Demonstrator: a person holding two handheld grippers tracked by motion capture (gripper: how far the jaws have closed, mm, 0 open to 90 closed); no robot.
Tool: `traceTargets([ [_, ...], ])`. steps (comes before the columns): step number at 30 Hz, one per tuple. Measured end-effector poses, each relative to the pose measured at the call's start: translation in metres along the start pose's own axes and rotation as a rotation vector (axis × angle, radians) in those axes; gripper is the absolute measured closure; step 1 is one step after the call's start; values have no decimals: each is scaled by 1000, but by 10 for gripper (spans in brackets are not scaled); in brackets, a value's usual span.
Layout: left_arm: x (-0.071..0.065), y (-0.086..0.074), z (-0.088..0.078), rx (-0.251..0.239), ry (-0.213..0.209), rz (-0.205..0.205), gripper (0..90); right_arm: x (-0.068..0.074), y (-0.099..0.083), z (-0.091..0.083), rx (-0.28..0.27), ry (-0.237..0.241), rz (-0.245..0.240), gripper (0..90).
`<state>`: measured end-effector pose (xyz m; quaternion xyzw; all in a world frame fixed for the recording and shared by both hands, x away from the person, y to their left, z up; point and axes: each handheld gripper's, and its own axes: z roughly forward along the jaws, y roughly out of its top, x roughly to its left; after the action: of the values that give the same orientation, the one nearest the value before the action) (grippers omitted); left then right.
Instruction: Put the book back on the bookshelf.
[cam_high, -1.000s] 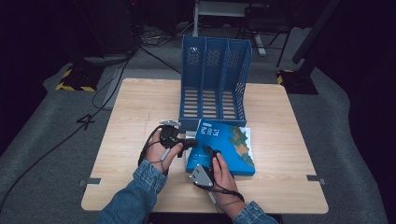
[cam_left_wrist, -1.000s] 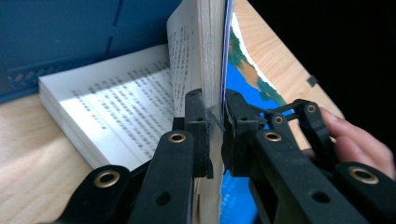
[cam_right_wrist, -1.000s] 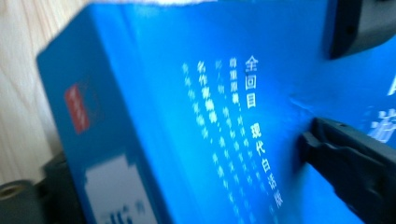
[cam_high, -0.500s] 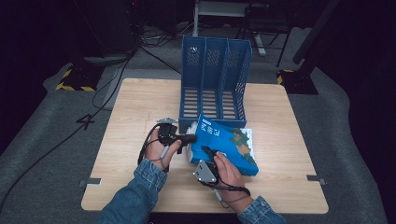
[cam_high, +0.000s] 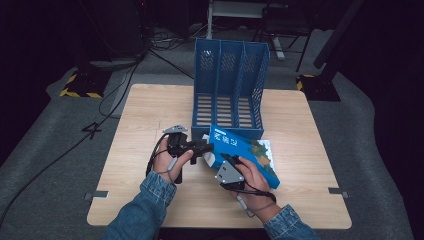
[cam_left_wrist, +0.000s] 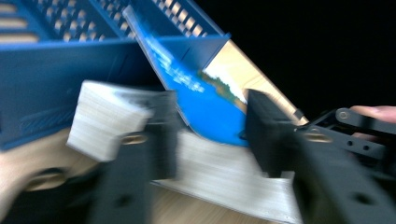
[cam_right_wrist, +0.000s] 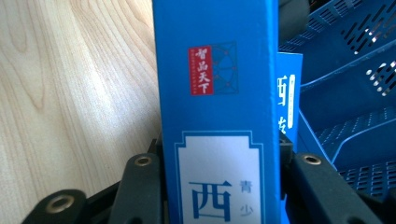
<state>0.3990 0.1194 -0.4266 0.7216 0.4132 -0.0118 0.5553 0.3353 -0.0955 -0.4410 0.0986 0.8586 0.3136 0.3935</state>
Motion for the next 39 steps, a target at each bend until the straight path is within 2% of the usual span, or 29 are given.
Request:
traceTargets([
  [2, 1, 0, -6, -5, 23, 34, 471, -5, 0, -2, -4, 16, 16, 610],
  [4, 4, -1, -11, -13, 38, 35, 463, -10, -1, -4, -12, 33, 32, 610],
  [7, 13, -4, -20, -25, 74, 13, 464, -20, -2, -8, -25, 70, 65, 611],
  [18, 43, -22, -45, -7, 222, -6, 467, -57, -18, -34, -120, 179, 197, 613],
  [21, 49, -27, -50, 4, 250, -15, 467, -69, -23, -41, -144, 220, 242, 613],
  [23, 52, -30, -53, 15, 276, -21, 467, -76, -26, -44, -159, 234, 272, 613],
  [24, 55, -32, -55, 32, 308, -9, 466, -79, -28, -46, -166, 241, 287, 613],
  [29, 67, -44, -61, 77, 390, -3, 463, -97, -34, -54, -193, 255, 367, 614],
  [33, 76, -51, -66, 146, 465, 29, 457, -110, -38, -61, -212, 259, 430, 614],
  [35, 78, -53, -67, 157, 471, 37, 450, -113, -38, -62, -215, 257, 447, 615],
  [36, 80, -56, -67, 152, 473, 25, 450, -116, -39, -63, -218, 258, 462, 614],
  [37, 86, -61, -67, 169, 475, 8, 445, -122, -39, -64, -223, 260, 493, 614],
  [39, 89, -64, -67, 181, 491, 9, 445, -125, -39, -65, -223, 261, 505, 614],
])
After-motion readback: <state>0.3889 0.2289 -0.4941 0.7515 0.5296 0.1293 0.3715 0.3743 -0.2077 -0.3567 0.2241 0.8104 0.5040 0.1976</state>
